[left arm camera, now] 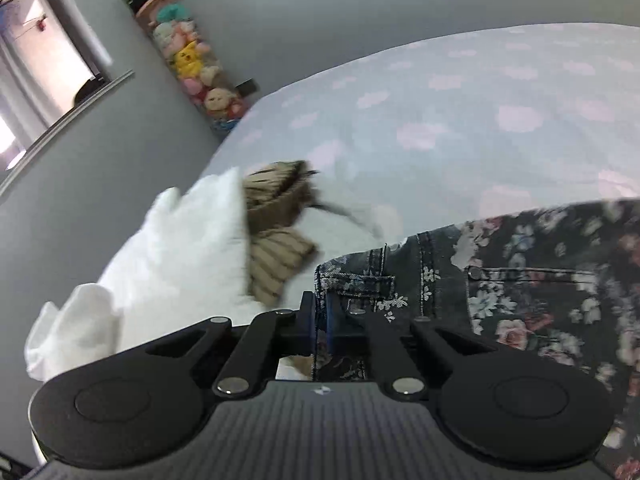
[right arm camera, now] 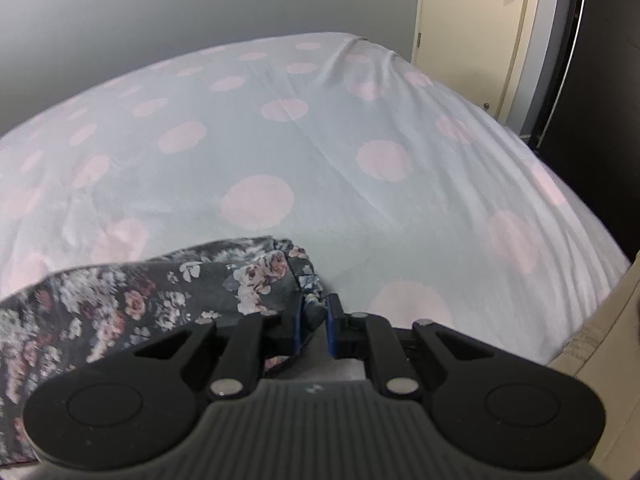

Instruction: Fold clothes

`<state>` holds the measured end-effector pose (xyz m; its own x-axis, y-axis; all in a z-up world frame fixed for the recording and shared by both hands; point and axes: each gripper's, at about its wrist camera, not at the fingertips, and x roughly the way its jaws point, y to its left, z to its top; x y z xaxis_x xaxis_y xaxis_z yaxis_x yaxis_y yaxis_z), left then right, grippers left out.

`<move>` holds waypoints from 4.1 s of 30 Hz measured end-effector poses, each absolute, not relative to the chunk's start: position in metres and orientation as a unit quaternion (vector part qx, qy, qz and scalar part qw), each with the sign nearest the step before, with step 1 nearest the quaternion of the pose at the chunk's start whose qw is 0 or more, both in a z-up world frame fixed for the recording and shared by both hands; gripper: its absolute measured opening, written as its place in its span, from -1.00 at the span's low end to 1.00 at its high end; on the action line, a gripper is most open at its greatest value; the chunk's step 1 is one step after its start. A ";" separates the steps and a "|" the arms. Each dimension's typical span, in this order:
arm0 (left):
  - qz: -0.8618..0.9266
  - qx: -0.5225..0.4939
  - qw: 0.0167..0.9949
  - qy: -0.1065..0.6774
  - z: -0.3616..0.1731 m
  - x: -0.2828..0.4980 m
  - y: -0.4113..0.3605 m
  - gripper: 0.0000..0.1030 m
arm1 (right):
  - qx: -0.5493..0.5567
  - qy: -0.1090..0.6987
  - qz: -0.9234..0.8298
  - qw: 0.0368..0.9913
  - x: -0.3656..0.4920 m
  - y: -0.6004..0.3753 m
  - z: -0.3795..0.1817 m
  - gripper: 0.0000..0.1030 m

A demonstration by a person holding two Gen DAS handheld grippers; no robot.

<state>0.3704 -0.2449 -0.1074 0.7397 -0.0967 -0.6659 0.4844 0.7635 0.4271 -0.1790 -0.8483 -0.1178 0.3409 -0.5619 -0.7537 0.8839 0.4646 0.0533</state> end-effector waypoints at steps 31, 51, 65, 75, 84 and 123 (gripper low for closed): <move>-0.144 0.335 0.876 0.315 -0.116 0.348 -0.248 -0.14 | 0.242 0.359 -0.419 0.798 -0.159 -0.888 -0.142 -0.21; -0.190 0.259 0.878 0.354 -0.111 0.282 -0.258 -0.08 | 0.280 0.347 -0.396 0.802 -0.157 -0.909 -0.149 -0.06; -0.262 0.151 0.860 0.411 -0.122 0.209 -0.287 -0.07 | 0.383 0.286 -0.398 0.783 -0.201 -0.900 -0.182 -0.05; -0.268 0.130 0.856 0.423 -0.113 0.185 -0.287 -0.06 | 0.397 0.272 -0.393 0.783 -0.201 -0.893 -0.160 -0.76; -0.288 0.154 0.852 0.409 -0.093 0.175 -0.275 -0.06 | 0.413 0.219 -0.349 0.812 -0.199 -0.862 -0.075 -0.77; -0.329 0.126 0.846 0.401 -0.064 0.314 -0.104 -0.09 | 0.320 0.318 0.039 0.892 0.279 -0.336 -0.030 -0.79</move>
